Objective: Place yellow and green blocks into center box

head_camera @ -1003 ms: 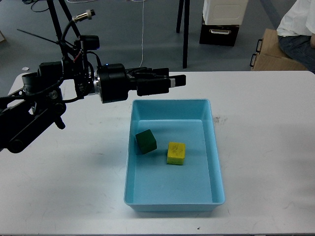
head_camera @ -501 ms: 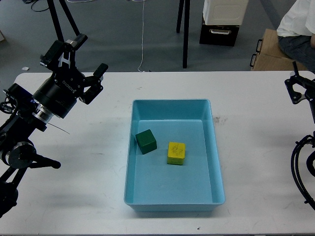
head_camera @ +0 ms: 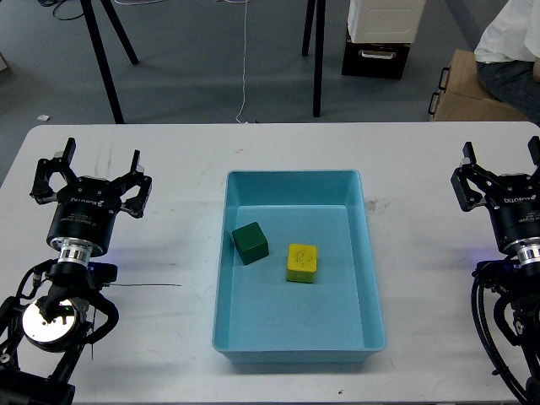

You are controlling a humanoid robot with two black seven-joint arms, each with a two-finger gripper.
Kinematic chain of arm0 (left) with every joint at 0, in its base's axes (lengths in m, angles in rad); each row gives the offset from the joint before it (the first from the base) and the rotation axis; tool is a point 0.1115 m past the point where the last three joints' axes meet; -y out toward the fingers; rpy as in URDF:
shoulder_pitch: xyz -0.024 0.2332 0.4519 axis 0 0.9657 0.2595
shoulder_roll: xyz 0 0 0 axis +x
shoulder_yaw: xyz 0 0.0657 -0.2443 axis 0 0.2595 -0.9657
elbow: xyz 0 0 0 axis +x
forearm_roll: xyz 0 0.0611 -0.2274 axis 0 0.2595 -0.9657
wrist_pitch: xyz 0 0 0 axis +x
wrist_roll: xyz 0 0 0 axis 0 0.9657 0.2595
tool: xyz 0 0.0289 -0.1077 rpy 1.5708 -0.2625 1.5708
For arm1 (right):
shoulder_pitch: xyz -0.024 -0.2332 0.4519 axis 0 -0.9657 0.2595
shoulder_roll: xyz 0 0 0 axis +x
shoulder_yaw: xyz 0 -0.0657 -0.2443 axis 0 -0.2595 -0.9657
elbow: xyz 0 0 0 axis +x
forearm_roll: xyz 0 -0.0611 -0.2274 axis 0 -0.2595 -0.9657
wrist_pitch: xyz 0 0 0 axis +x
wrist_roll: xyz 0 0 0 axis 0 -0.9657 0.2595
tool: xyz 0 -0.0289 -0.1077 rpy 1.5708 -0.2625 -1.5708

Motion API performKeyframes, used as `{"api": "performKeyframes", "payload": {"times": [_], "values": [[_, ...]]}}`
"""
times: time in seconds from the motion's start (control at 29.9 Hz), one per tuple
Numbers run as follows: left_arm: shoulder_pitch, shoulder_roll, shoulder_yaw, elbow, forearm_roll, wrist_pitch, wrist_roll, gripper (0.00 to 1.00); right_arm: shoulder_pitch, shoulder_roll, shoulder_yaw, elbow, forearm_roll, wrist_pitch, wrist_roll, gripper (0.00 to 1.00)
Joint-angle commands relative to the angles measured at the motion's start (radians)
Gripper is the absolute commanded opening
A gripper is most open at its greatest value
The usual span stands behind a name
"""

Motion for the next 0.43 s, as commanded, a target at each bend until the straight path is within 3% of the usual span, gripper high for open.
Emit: {"api": "performKeyframes", "payload": {"times": [0.0,0.4], "values": [[0.038,-0.042,-0.003,-0.04,-0.007,-0.004,0.001,1.0,-0.013,0.02,0.007,0.002,0.013,0.003,-0.005,0.99],[0.068,-0.048,0.0,-0.064,-0.006,-0.005,0.0,1.0,-0.019,0.02,0.01,-0.001,0.003,0.075,0.007,0.99]]}}
